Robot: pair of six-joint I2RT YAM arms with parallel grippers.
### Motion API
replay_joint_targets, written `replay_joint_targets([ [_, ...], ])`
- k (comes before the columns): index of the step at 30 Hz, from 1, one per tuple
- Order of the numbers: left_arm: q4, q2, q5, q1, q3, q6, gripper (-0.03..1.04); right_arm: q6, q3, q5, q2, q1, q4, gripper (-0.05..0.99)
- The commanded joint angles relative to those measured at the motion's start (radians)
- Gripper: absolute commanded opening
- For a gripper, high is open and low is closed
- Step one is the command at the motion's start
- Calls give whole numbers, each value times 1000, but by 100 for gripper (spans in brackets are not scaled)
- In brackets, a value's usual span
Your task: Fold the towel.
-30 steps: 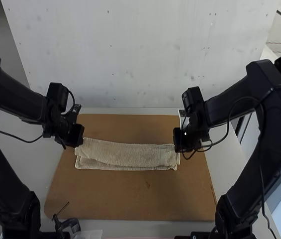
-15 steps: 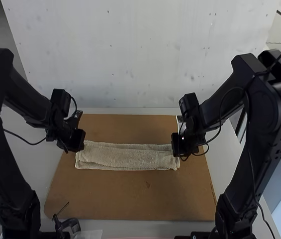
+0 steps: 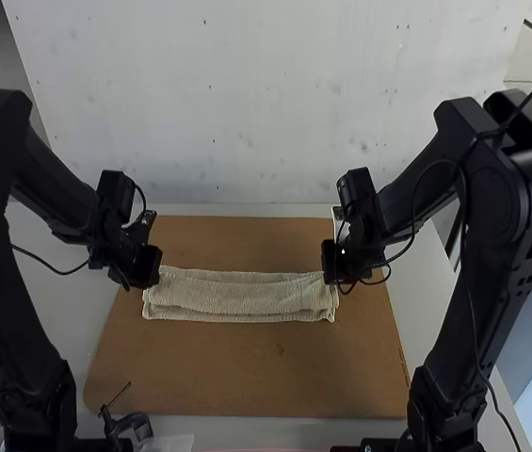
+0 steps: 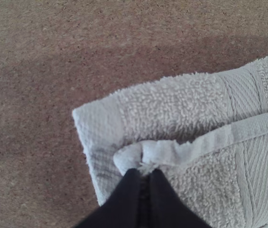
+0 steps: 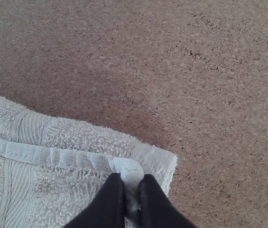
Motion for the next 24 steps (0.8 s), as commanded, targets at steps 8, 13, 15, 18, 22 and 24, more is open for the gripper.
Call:
replay_joint_targets([
  [8, 59, -1, -14, 25, 15, -10, 1, 21, 23, 18, 19, 14, 30, 2],
  [13, 65, 2, -15, 22, 11, -10, 2, 21, 19, 18, 24, 14, 37, 2],
  [15, 65, 2, -15, 22, 8, -10, 8, 21, 15, 18, 24, 14, 37, 2],
  [18, 65, -3, -14, 19, 4, -7, 31, 21, 14, 20, 24, 16, 37, 2],
  [22, 64, -38, -10, 9, -7, 13, 98, 22, 12, 21, 24, 17, 37, 2],
  [24, 58, -64, -12, 4, -12, 19, 98, 27, 12, 23, 27, 16, 38, 2],
])
